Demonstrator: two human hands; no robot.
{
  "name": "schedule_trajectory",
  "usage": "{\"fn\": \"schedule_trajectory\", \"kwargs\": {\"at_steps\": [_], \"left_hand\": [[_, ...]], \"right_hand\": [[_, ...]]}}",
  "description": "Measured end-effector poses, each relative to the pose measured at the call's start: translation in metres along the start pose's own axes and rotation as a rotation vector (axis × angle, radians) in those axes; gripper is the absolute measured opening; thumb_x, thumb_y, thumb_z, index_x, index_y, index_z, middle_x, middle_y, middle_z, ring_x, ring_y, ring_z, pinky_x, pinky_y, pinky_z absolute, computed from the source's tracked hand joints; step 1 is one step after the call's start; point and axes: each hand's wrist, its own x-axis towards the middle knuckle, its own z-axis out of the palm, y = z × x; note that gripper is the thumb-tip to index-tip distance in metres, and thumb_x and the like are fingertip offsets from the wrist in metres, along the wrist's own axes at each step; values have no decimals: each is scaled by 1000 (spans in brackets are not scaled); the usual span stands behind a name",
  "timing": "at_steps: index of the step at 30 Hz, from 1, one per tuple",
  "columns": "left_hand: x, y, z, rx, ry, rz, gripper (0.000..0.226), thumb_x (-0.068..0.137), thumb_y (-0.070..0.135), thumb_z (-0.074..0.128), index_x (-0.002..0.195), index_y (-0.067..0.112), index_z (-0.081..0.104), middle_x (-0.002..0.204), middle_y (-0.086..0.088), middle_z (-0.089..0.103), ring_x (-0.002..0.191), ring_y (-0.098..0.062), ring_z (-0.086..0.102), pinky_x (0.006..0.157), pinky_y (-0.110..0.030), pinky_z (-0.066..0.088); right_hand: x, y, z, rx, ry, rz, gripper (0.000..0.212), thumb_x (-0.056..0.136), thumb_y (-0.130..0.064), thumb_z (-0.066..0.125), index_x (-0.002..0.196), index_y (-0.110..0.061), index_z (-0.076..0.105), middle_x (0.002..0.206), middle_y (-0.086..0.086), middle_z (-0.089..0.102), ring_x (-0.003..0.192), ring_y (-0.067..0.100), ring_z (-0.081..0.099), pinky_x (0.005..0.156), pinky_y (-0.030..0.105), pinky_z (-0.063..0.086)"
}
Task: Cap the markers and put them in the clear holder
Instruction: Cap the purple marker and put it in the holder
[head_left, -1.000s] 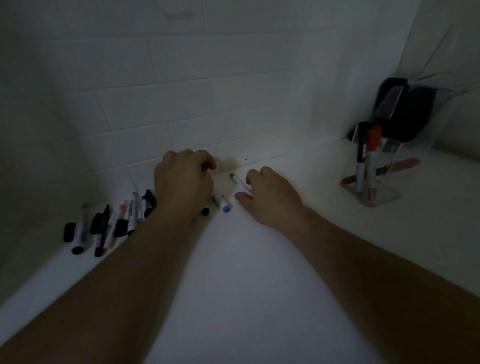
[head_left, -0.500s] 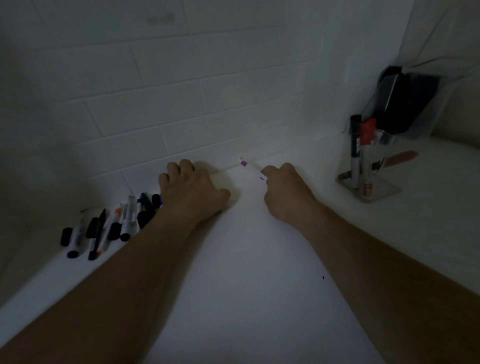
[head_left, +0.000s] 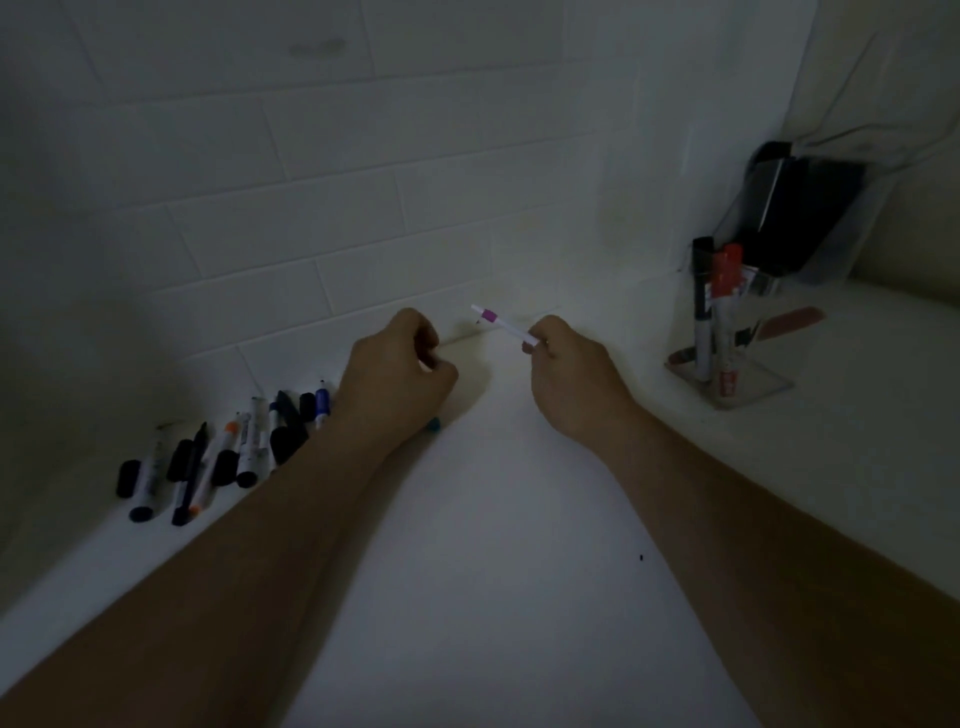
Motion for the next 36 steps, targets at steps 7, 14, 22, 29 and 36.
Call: {"fn": "schedule_trajectory", "kwargs": {"at_steps": [7,14,22,29,36], "left_hand": [[2,-13,-4,-174,16,-22,12,89,39,69,100,36,72,96,17,72,86,-7,67,76,-30,56],[3,-12,-1,-296,69,-121,7,89,33,70,87,31,64,90,12,71,78,-12,66,58,-30,48],[-2,-7,-2,-306,54,-45,9,92,22,68,86,26,63,91,15,72,80,6,63,62,-19,43],[-4,-5,-1,-193,26,37,12,92,18,67,89,29,64,93,12,71,88,-3,65,71,-20,51],[-4,1,-11,136,-11,251,20,96,27,63,110,21,75,95,-3,76,88,-22,67,81,-28,43]], "right_hand": [[-2,1,6,-5,54,-185,16,102,-32,50,105,-26,64,89,3,64,81,22,57,75,43,50],[-2,-3,7,-84,127,-202,7,101,-25,53,101,-28,59,86,-3,57,84,26,52,71,41,45],[-3,-2,9,-99,115,-235,9,101,-26,51,104,-31,58,87,-6,54,85,25,50,71,40,45],[-6,-7,7,-226,127,-295,14,101,-31,50,111,-33,59,89,-10,47,86,20,41,69,40,44],[-10,-18,4,-284,186,-330,25,100,-41,53,119,-33,67,90,-7,53,85,18,38,69,38,44]]}}
